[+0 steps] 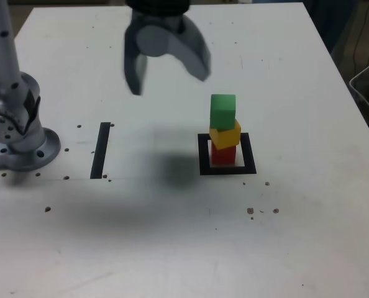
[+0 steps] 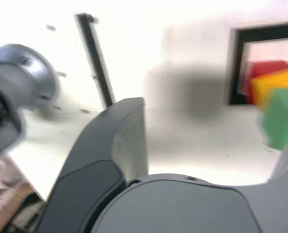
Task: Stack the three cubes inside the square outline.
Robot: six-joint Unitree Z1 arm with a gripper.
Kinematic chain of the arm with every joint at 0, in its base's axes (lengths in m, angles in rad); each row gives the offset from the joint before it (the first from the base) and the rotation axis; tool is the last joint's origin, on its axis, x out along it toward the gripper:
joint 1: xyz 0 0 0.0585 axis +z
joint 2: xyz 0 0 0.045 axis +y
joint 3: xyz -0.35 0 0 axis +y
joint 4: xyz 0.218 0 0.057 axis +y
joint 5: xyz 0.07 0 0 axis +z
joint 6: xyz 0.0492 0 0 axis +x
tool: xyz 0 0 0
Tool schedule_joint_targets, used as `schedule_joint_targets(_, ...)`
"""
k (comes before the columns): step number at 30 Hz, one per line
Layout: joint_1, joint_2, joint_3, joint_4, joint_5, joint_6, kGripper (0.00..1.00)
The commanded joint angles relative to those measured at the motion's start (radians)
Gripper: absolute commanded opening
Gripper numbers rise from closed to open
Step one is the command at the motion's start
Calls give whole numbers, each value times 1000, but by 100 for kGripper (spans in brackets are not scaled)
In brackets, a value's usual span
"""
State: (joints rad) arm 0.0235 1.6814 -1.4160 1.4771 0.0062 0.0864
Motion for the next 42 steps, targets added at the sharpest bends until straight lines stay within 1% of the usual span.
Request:
schedule_joint_targets(1,4,-27,93,-14,6,2,99)
schedule_joint_targets(4,4,-60,191,-55,9,3,99)
schedule_joint_targets(7,4,-83,297,-107,-1,5,99)
schedule_joint_targets(12,4,-107,471,-229,-19,6,99)
schedule_joint_targets(15,4,-123,534,-297,-13,6,99)
schedule_joint_targets(17,4,-130,572,-334,2,5,99)
schedule_joint_targets(20,4,-138,635,-375,54,2,99)
schedule_joint_targets(23,4,-154,666,-385,100,-1,99)
schedule_joint_targets(25,4,-169,667,-386,112,-1,99)
schedule_joint_targets(32,4,-189,652,-419,113,-1,99)
schedule_joint_targets(36,4,-189,645,-465,115,0,99)
schedule_joint_targets(39,4,-188,640,-496,89,4,99)
schedule_joint_targets(42,4,-181,638,-502,59,9,99)
